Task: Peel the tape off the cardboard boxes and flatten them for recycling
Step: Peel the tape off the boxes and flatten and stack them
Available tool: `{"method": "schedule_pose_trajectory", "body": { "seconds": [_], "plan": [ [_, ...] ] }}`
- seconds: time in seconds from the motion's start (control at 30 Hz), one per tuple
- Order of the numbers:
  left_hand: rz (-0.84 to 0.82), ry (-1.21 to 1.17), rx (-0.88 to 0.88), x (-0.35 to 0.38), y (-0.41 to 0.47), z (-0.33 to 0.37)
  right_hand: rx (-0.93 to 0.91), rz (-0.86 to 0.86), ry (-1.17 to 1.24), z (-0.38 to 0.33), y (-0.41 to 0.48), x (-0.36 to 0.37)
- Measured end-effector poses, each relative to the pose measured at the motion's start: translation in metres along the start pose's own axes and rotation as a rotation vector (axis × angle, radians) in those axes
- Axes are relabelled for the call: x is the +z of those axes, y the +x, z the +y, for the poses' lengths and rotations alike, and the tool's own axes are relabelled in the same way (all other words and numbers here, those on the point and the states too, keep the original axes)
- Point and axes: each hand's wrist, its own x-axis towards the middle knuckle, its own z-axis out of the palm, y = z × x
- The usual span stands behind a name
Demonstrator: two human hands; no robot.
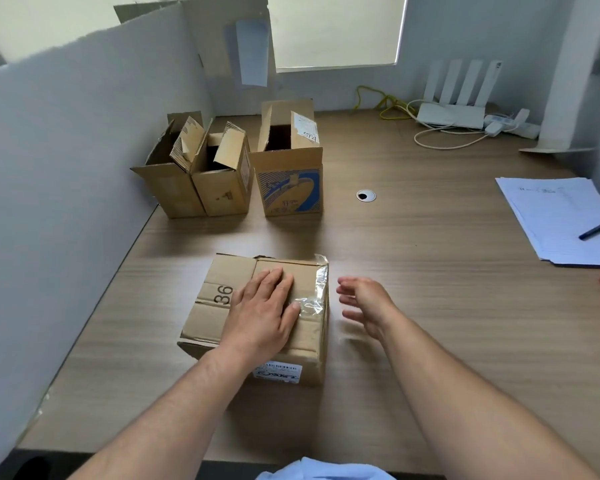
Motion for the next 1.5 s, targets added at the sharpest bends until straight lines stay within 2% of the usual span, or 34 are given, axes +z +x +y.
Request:
{"method": "schedule_pose_trajectory", "body": {
  "seconds": [0.27, 0.5, 0.63, 0.8, 0.9, 1.27, 1.5],
  "plan": [
    [0.003, 0.033, -0.009, 0.002, 0.0, 0.001, -0.088, -0.246, 0.074, -0.038, 0.007, 0.012],
    [-0.01, 0.034, -0.032, 0.004, 0.001, 0.0, -0.089, -0.338, -0.011, -0.044, 0.018, 0.005],
    [0.006, 0.048, -0.059, 0.006, 0.005, 0.002, -0.188, -0.305, -0.038, -0.048, 0.019, 0.001],
    [0.014, 0.02, -0.146, 0.009, 0.011, 0.012, -0.409, -0.132, -0.134, -0.045, 0.018, -0.002],
    [0.007, 0.024, -0.191, 0.009, 0.014, 0.018, -0.487, -0.113, -0.159, -0.04, 0.013, -0.004],
    [-0.012, -0.018, -0.256, 0.007, 0.036, 0.028, -0.562, -0.151, -0.168, -0.025, -0.016, -0.027],
    [0.037, -0.065, -0.243, 0.004, 0.05, 0.025, -0.568, -0.07, -0.196, -0.015, -0.032, -0.039]
  ]
}}
